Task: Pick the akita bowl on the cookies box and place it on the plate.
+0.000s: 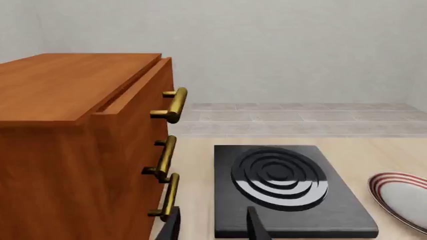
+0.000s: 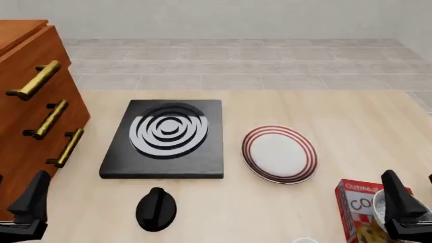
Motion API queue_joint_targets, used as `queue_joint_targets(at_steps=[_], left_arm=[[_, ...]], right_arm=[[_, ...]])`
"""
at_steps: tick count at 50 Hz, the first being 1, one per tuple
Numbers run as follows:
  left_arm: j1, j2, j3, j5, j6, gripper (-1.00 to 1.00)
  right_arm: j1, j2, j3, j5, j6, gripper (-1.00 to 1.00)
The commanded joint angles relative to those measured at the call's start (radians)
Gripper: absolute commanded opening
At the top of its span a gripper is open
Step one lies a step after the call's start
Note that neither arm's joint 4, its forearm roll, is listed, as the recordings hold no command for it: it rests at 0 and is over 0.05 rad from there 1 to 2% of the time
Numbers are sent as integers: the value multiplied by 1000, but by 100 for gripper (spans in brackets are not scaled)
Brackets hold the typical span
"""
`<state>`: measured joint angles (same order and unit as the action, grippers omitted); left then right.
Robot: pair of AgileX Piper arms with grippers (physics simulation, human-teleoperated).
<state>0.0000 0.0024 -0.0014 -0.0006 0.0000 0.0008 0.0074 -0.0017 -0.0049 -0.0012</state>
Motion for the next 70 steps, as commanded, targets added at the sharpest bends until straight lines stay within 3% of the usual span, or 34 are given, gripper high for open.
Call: queue_joint_targets(at_steps=[1, 16, 32, 37, 40, 42, 47, 53, 55, 58, 59, 63, 67, 70], left_arm=[[0, 5, -3, -1, 0, 100], [0, 5, -3, -1, 0, 100], [0, 5, -3, -1, 0, 100], [0, 5, -3, -1, 0, 100], [0, 5, -3, -1, 0, 100], [0, 5, -3, -1, 0, 100], [0, 5, -3, -1, 0, 100], [0, 5, -3, -1, 0, 100], [0, 5, -3, -1, 0, 100], [0, 5, -3, -1, 0, 100], [0, 5, -3, -1, 0, 100], [0, 5, -3, -1, 0, 100], [0, 5, -3, -1, 0, 100], [0, 5, -3, -1, 0, 100]], right_arm=[[4, 56, -3, -48, -6, 100], [12, 166, 2, -141, -9, 100], [-4, 171, -16, -137, 11, 100], [-4, 166, -173, 20, 36, 100], [-15, 197, -266, 94, 8, 100], [-77, 260, -315, 130, -109, 100], [-145, 305, -423, 235, -125, 100], [-146, 372, -596, 417, -88, 100], [-161, 383, -658, 481, -108, 100], [-169, 414, -732, 558, -95, 100], [-142, 420, -763, 590, -52, 100], [-125, 439, -819, 657, -13, 100], [-181, 456, -873, 719, -54, 100], [-160, 483, -894, 776, 12, 100]])
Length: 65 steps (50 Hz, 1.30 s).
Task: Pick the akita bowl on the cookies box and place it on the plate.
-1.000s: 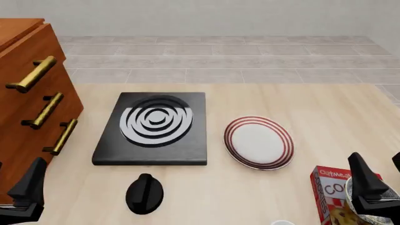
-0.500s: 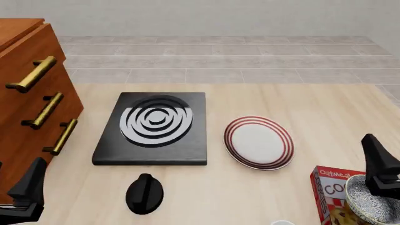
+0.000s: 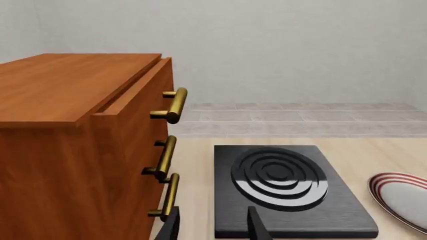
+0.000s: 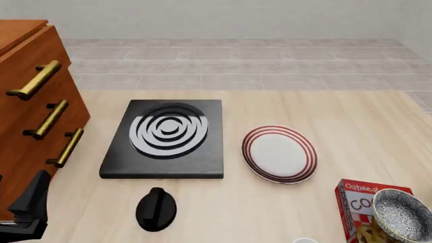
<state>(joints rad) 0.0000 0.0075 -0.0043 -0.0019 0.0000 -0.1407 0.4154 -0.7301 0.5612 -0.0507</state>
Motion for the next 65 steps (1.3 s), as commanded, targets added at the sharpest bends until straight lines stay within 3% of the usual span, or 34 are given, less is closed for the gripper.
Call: queue_joint_targets(at_steps=[1, 3, 5, 9, 37, 65], left_arm=[[0, 0, 0, 0, 0, 100], [0, 0, 0, 0, 0, 100], [0, 0, 0, 0, 0, 100], [0, 0, 0, 0, 0, 100], [0, 0, 0, 0, 0, 100], [0, 0, 0, 0, 0, 100]], right_arm=[[-9, 65, -174, 215, 53, 100], [-41, 66, -169, 221, 44, 100], [-27, 81, -149, 233, 92, 100], [-75, 76, -136, 236, 74, 100], [-205, 16, -71, 339, 4, 100], [-282, -42, 102, 291, 35, 100]])
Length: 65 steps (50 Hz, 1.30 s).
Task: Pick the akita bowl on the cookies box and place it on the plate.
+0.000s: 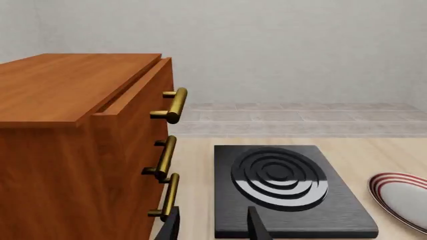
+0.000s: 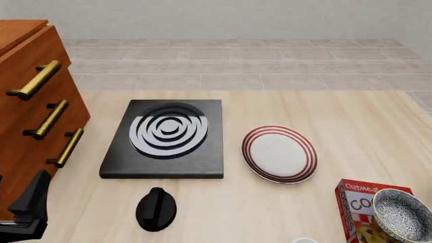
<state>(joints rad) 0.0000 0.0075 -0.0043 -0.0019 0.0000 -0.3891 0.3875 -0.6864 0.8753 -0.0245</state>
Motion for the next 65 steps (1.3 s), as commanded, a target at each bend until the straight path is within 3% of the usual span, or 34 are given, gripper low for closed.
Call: queue_joint_targets(at_steps=[1, 42, 65], left_arm=[[0, 0, 0, 0, 0, 100], [0, 0, 0, 0, 0, 100], [0, 0, 0, 0, 0, 100]], right_arm=[[-40, -10, 63, -30, 9, 100], [-120, 60, 204, -179, -3, 100], [-121, 105, 297, -270, -7, 100]])
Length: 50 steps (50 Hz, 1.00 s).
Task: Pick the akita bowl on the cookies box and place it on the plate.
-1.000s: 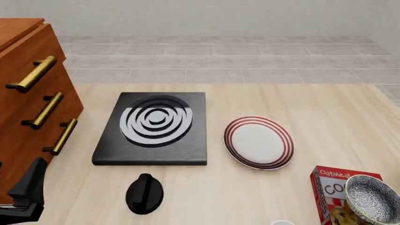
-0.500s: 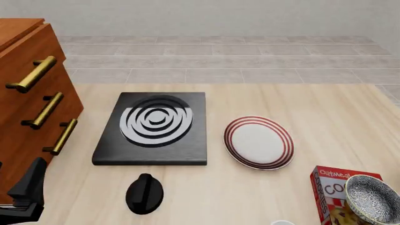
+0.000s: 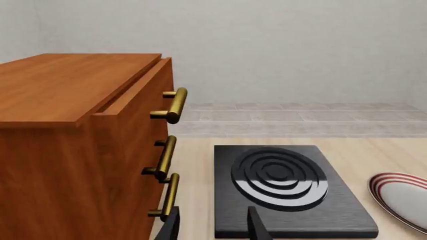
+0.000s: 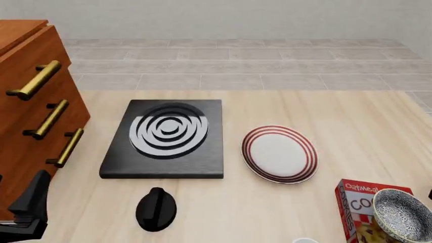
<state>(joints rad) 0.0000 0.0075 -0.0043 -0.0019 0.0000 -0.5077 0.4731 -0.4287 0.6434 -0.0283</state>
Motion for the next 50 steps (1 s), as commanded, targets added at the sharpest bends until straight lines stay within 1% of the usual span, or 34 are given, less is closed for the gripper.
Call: queue_joint_targets(at_steps=[1, 8, 20, 30, 33, 39, 50], left_arm=[[0, 0, 0, 0, 0, 100], [0, 0, 0, 0, 0, 100], [0, 0, 0, 0, 0, 100], [0, 0, 0, 0, 0, 100], [0, 0, 0, 0, 0, 100], [0, 0, 0, 0, 0, 100], [0, 0, 0, 0, 0, 100]], right_arm=[[-1, 21, 41, -40, -2, 100], [1, 30, 59, -55, -6, 100], [12, 38, 96, -80, 9, 100], [16, 59, 117, -107, 6, 100], [18, 69, 127, -119, 18, 100], [20, 70, 133, -126, 10, 100], [20, 86, 151, -151, 12, 100]])
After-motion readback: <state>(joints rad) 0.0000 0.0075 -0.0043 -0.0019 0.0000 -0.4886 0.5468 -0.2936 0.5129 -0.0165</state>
